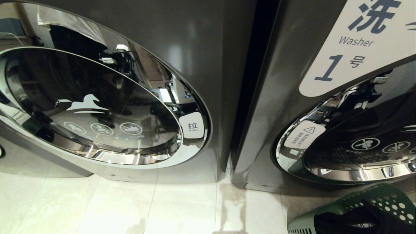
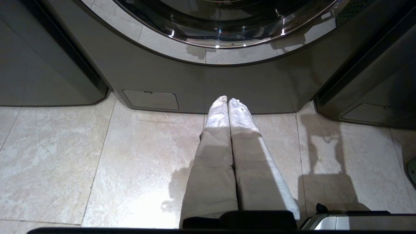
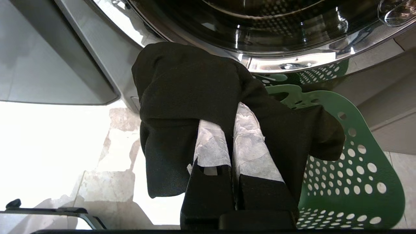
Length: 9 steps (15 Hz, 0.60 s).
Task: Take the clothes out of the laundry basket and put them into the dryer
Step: Take the clothes out of the basket
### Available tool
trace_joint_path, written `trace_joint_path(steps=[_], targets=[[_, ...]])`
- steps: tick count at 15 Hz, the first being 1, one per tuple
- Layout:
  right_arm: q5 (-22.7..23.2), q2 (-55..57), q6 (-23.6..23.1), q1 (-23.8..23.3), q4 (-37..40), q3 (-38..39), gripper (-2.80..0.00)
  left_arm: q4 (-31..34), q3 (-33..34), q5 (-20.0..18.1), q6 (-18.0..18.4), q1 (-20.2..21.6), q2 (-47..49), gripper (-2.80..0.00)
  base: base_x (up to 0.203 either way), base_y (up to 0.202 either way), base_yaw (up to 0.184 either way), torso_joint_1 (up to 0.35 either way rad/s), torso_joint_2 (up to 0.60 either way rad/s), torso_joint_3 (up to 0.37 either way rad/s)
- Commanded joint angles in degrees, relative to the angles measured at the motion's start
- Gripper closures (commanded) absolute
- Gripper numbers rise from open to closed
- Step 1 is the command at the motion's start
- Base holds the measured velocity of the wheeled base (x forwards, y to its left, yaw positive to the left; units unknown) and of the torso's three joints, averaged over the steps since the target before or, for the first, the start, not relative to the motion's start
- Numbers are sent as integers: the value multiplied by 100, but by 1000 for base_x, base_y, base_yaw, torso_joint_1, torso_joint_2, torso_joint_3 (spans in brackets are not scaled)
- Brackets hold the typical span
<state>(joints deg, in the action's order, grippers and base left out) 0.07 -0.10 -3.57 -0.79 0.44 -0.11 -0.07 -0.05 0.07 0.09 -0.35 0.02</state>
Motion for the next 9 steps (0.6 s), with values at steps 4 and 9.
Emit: trace_joint_path(steps=[4,9], targets=[[89,1,-62,0,53,-25,0,-1,4,1,0,0,-2,0,0,0,0,0,0,0],[-42,1,313,0,-61,11,0,-1,1,1,0,0,-2,0,0,0,0,0,0,0]])
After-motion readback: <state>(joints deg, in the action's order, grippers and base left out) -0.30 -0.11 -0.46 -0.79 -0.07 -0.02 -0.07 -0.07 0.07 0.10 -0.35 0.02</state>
